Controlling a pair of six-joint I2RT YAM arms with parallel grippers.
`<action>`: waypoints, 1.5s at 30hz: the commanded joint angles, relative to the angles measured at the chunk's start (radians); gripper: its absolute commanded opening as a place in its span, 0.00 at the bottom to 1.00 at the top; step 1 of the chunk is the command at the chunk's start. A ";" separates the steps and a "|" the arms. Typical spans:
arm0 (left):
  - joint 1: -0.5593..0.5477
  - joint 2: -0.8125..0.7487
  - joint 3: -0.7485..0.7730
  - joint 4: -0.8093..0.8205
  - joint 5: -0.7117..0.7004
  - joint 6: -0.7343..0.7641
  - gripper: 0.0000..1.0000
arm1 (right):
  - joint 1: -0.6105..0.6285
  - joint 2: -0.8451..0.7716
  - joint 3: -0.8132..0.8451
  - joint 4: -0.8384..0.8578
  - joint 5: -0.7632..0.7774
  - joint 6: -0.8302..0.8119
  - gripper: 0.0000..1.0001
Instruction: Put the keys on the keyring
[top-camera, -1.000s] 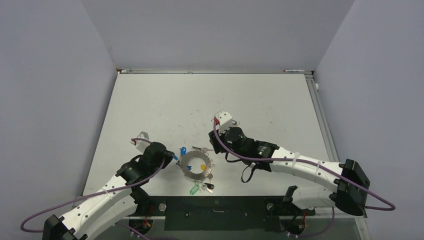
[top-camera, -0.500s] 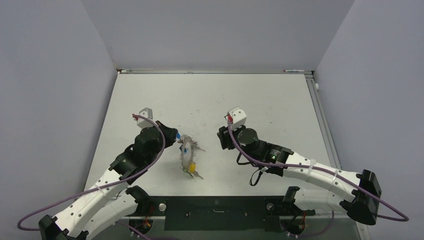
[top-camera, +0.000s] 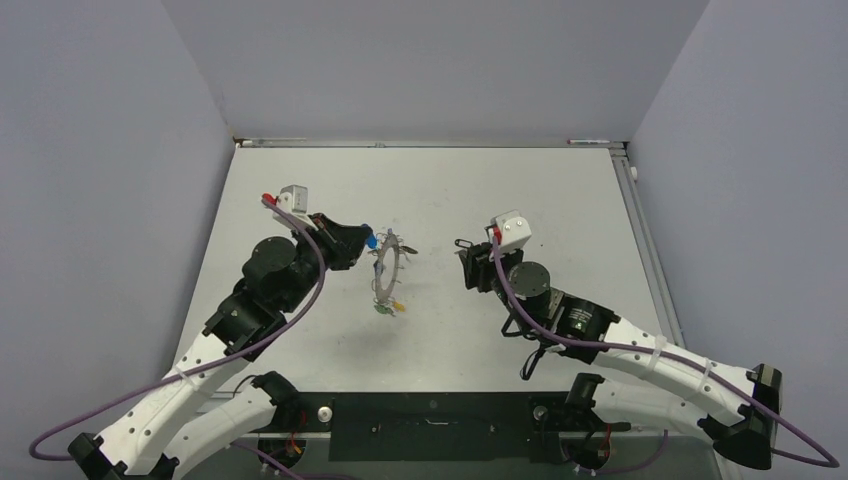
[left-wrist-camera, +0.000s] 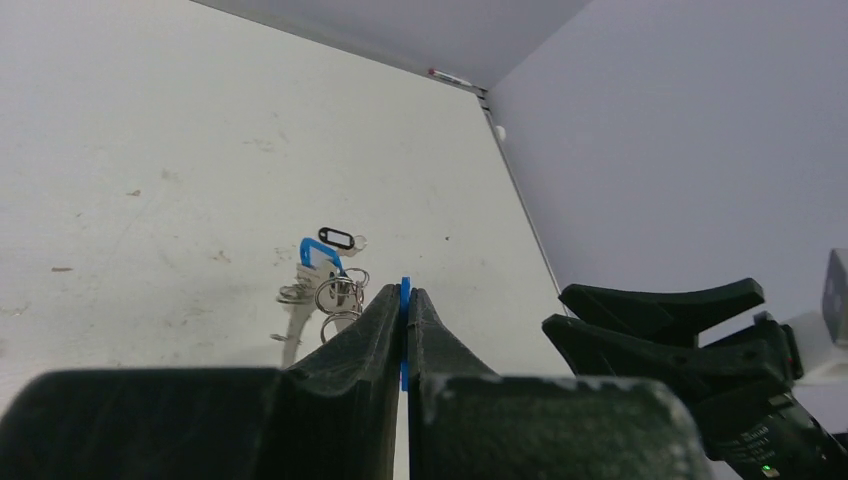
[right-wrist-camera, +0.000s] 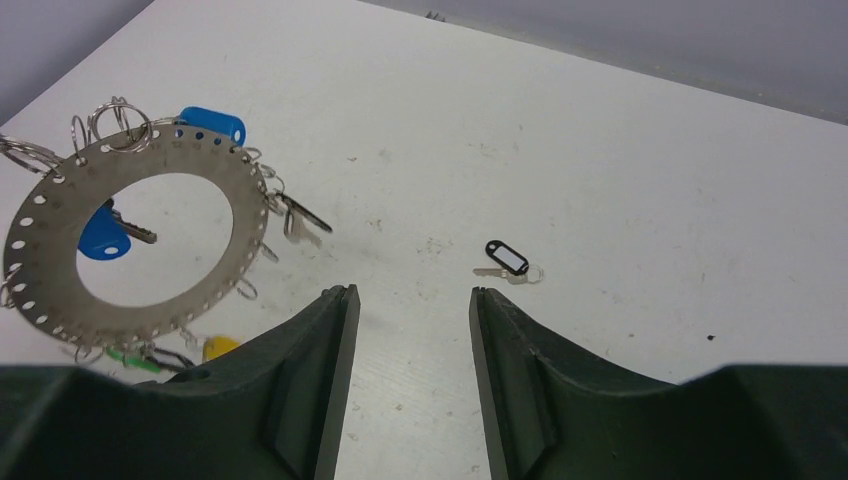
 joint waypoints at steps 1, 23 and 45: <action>-0.005 -0.005 0.083 0.114 0.127 0.015 0.00 | -0.008 -0.052 -0.008 -0.031 0.081 -0.021 0.46; -0.011 0.138 -0.267 0.475 0.333 -0.352 0.00 | -0.023 -0.122 -0.047 -0.073 0.184 -0.032 0.47; -0.304 0.379 -0.112 0.682 0.187 -0.490 0.00 | -0.052 -0.253 -0.050 -0.047 0.382 -0.054 0.47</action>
